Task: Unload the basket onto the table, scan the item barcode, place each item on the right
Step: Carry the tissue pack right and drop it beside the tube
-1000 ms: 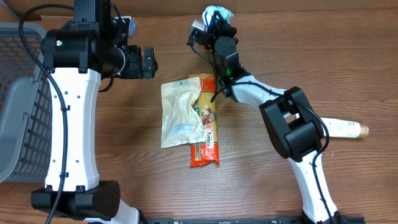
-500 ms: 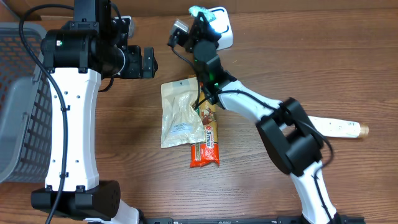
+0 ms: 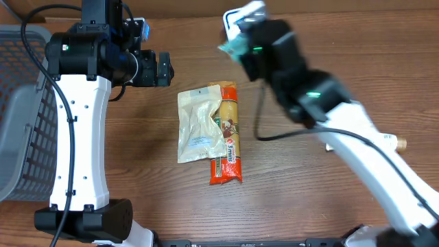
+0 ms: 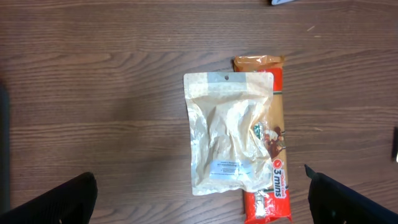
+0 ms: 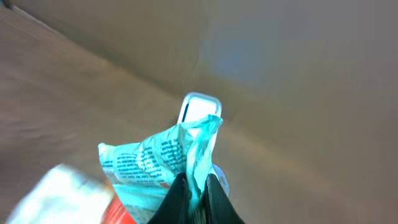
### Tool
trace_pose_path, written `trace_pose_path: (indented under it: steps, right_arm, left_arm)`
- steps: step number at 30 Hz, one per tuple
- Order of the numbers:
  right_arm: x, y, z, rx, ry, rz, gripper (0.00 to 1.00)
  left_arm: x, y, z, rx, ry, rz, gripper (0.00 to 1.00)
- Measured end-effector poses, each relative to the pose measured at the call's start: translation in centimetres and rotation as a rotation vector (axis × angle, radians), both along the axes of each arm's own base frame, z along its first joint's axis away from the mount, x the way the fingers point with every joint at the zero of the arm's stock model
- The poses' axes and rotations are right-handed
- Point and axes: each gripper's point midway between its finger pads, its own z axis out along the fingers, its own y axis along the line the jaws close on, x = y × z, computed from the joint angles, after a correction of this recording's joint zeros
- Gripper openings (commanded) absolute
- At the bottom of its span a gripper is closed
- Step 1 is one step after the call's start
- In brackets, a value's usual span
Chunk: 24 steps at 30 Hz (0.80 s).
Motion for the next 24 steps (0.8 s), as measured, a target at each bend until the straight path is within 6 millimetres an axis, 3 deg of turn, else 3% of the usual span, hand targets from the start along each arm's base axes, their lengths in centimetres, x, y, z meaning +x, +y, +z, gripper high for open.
trace_pose_path:
  steps: [4,7,8,12,16,19,24]
  right_arm:
    - [-2.1,-6.0,-1.3,0.142,0.206,-0.12,0.04]
    - [-2.4,-11.9,-3.5,0.229,0.356,-0.255,0.04]
    - [-2.4,-12.9,-4.0,0.245,0.38,-0.277,0.04]
    - [-2.4,-20.5,-8.1,0.325,0.51,-0.476,0.04]
    - [-1.4,-26.4,-13.0,0.372,0.579,-0.62,0.04]
    - [-1.8,-29.7,-17.8,0.383,0.69,-0.709,0.04]
    - [-2.7,-32.6,-24.0,0.391,0.845,-0.791,0.04]
  left_arm:
    - [0.0,0.0,0.0,0.0,0.0,0.0,1.0]
    - [0.0,0.0,0.0,0.0,0.0,0.0,1.0]
    - [0.0,0.0,0.0,0.0,0.0,0.0,1.0]
    - [0.0,0.0,0.0,0.0,0.0,0.0,0.99]
    - [0.0,0.0,0.0,0.0,0.0,0.0,1.0]
    - [0.0,0.0,0.0,0.0,0.0,0.0,1.0]
    - [0.0,0.0,0.0,0.0,0.0,0.0,1.0]
